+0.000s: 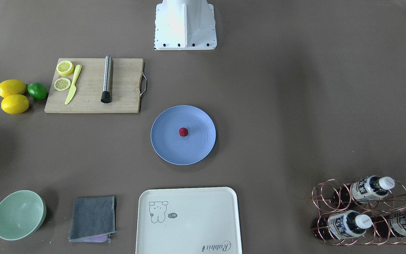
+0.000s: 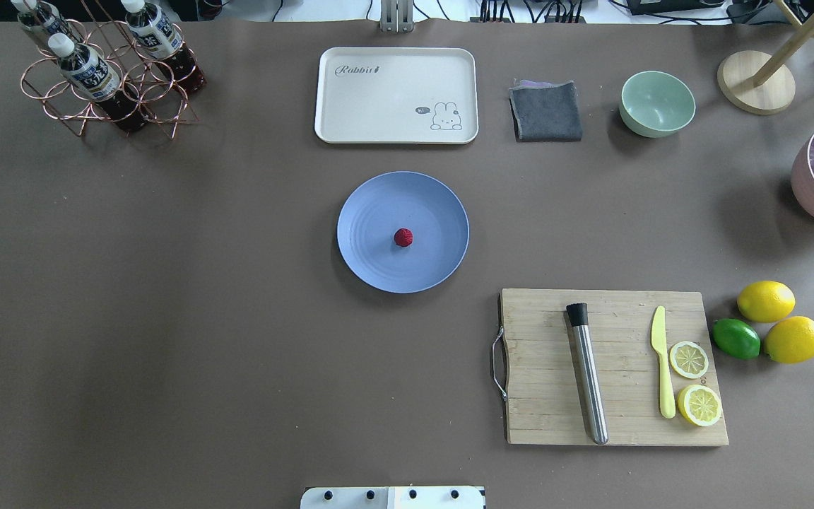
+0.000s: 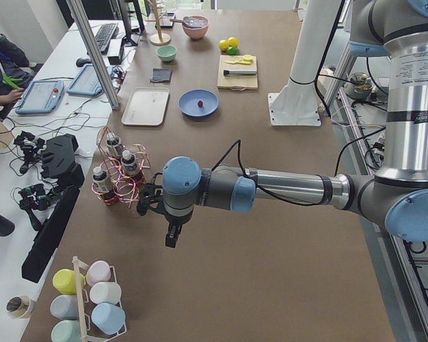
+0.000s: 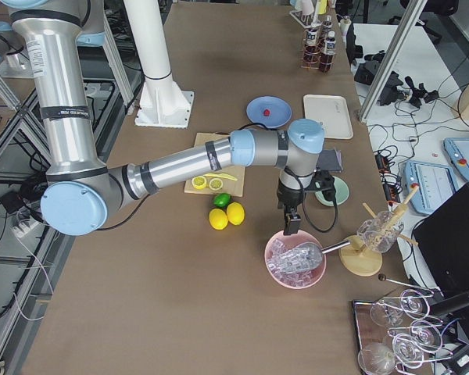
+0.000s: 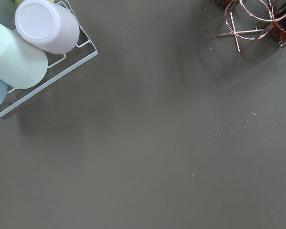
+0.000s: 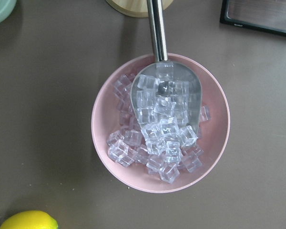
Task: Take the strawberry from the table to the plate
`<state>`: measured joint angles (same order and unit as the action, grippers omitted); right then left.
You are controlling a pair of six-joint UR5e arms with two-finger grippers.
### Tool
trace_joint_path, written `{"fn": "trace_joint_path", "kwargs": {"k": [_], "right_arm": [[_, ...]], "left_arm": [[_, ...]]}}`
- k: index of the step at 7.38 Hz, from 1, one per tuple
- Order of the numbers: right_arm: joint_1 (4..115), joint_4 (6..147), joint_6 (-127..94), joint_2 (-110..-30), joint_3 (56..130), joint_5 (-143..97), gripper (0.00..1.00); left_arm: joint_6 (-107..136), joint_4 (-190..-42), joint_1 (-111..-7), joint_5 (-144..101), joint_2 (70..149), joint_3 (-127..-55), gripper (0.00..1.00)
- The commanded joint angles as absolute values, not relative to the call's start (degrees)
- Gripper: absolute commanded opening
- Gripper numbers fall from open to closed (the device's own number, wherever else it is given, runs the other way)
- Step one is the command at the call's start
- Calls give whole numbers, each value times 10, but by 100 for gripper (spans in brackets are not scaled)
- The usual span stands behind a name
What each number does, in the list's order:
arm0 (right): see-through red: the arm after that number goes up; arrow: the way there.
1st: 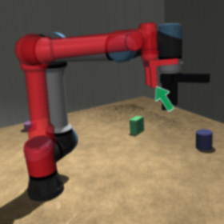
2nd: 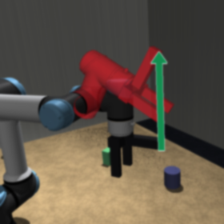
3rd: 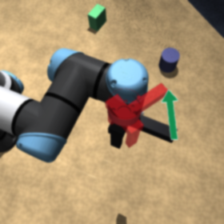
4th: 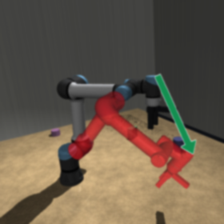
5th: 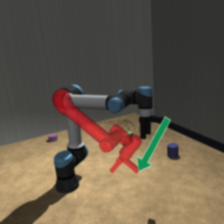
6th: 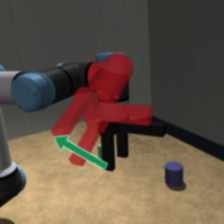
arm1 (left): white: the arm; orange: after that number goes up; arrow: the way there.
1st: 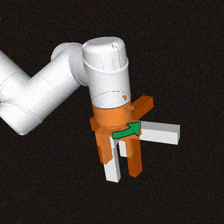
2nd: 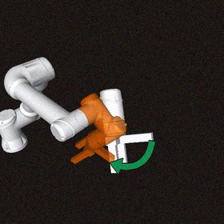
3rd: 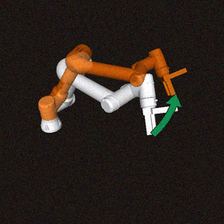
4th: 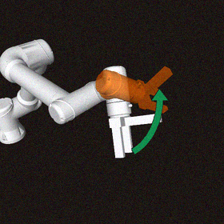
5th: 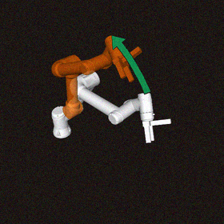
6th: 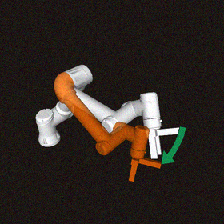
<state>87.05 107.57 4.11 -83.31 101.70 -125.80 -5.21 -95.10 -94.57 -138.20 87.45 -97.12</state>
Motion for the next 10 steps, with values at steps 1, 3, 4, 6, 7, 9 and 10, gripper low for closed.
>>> {"fn": "trace_joint_path", "kwargs": {"k": [1,3,4,6,7,9,10], "right_arm": [[879,1067,47,-858,1009,-1257,100],[879,1066,47,-859,985,-1260,100],[879,1066,47,-860,976,-1260,100],[879,1066,46,-862,958,-1260,100],[879,1066,46,-862,953,-1262,100],[879,1066,45,-864,951,-1263,100],[880,1066,45,-866,952,-1263,100]], "left_arm": [[-57,-956,-945,-1378,866,-972,98],[-56,-976,-940,-1362,860,-970,98],[-57,-974,-937,-1317,853,-969,98],[-58,-976,-931,-1312,850,-957,98],[-57,-979,-931,-1317,845,-955,98],[-54,-978,-931,-1319,842,-932,98],[-53,-977,-931,-1319,842,-932,98]]}}
